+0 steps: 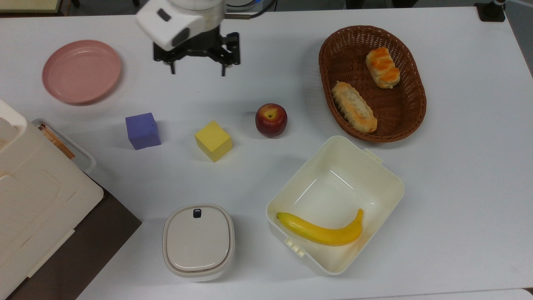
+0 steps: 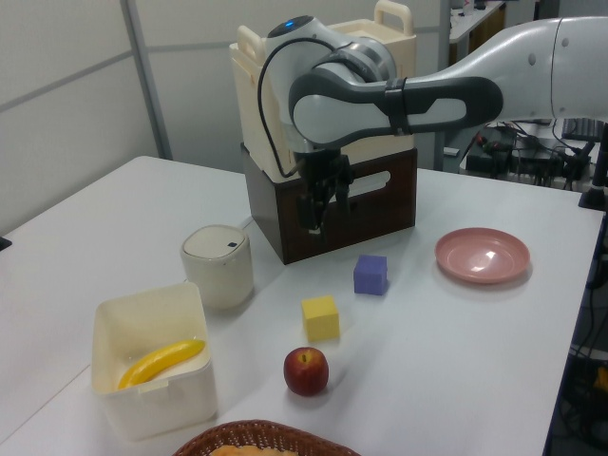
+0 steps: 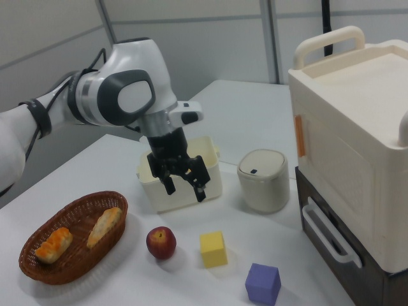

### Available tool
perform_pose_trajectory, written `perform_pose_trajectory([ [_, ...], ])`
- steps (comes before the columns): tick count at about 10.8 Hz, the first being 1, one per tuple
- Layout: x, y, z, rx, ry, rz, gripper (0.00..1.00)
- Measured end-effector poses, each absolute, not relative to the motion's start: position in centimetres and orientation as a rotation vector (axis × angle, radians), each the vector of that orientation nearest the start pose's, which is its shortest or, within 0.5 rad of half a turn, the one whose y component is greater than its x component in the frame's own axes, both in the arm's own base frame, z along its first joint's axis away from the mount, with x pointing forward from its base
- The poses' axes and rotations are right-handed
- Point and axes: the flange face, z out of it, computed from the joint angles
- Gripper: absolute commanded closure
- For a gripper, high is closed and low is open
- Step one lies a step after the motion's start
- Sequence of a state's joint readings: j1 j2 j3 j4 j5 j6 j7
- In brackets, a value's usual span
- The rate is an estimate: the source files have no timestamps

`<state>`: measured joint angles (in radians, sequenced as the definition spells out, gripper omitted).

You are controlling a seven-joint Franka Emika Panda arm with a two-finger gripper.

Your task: Put the bread in the basket

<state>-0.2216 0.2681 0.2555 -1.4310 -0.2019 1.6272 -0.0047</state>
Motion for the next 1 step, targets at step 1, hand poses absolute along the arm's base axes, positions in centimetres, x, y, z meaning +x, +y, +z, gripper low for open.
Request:
perform_pose_trajectory([
  [1,63.35,-2.99,54.12,-3.277,-0.076,0.104,0.00],
])
